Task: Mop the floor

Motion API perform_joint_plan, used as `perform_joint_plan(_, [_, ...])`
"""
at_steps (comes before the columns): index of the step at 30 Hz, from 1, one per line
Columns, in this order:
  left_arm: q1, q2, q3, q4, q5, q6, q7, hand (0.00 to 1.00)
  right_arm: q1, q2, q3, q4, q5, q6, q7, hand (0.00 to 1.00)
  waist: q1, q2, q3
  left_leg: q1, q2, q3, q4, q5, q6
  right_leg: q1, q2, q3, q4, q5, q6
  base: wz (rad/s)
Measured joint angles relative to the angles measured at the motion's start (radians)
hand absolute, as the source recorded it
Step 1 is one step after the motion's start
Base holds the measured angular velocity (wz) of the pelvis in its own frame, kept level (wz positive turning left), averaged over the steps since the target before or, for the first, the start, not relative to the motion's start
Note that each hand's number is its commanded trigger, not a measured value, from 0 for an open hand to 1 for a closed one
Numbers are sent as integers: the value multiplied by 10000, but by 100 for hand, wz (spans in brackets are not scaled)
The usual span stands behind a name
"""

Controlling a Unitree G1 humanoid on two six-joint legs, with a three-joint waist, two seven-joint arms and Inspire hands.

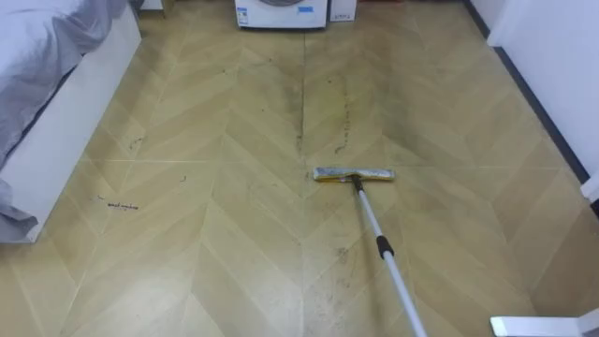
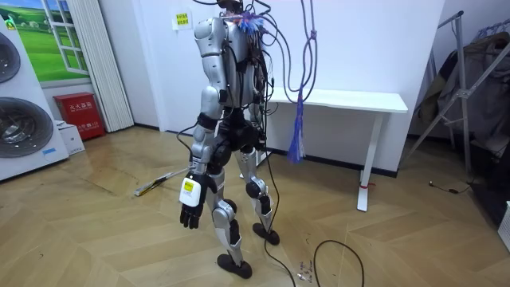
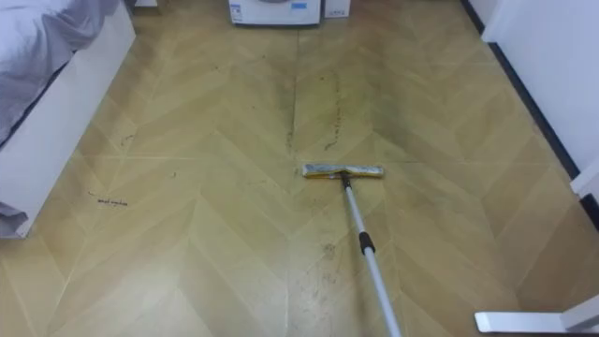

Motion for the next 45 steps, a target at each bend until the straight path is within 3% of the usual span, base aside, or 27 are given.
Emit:
perform_joint_plan(18, [4,0,6,192,1,-12,-172,0,-19,-1,-1,264,66,-4,20,100,0,-18,13,-19,0,-4,12,-2,-3,-52,6,15,3,0,0,0])
perform_joint_plan(30, [-894,-3,-32,591,465,-84,-132,0,-497,6,89,828,405,5,9,100,-11,-91,-64,-1099,21,-130,22,112,-70,-1133,65,52,42,45,-85,1])
perform_joint_plan(32, [-1117,-28,-35,672,467,-68,-131,0,-695,18,76,1000,465,8,-16,100,-12,-29,-76,-1528,22,-131,246,114,-67,-1505,63,54,82,45,-86,0])
perform_joint_plan(34, [-1331,-70,-37,756,461,-77,-127,0,-926,34,67,1224,495,5,-87,100,-24,11,16,-1841,21,-134,388,116,-64,-1792,56,55,173,45,-86,2])
perform_joint_plan(37, [-1754,-102,-253,1101,439,-171,-121,0,-1104,52,77,1285,547,-13,-300,100,-31,42,31,-2606,22,-147,735,119,-59,-2471,45,40,380,42,-106,5])
perform_joint_plan(40, [-2009,-185,-296,1262,402,-249,-120,0,-1184,61,53,1285,613,-15,-476,100,-50,112,44,-3365,32,-211,1035,125,-48,-3308,10,94,860,-61,-249,5])
perform_joint_plan(42, [-2096,-225,-280,1271,416,-261,-119,0,-1181,57,27,1292,648,-15,-576,100,-32,187,79,-3903,39,-294,1440,122,-49,-3918,-36,117,1535,-235,-359,12])
perform_joint_plan(45, [-2133,-221,-308,1295,377,-287,-119,0,-1174,-48,62,1510,1111,-23,-767,100,-40,228,124,-4790,-51,-337,2187,12,-81,-5056,-245,396,3068,-829,-517,23])
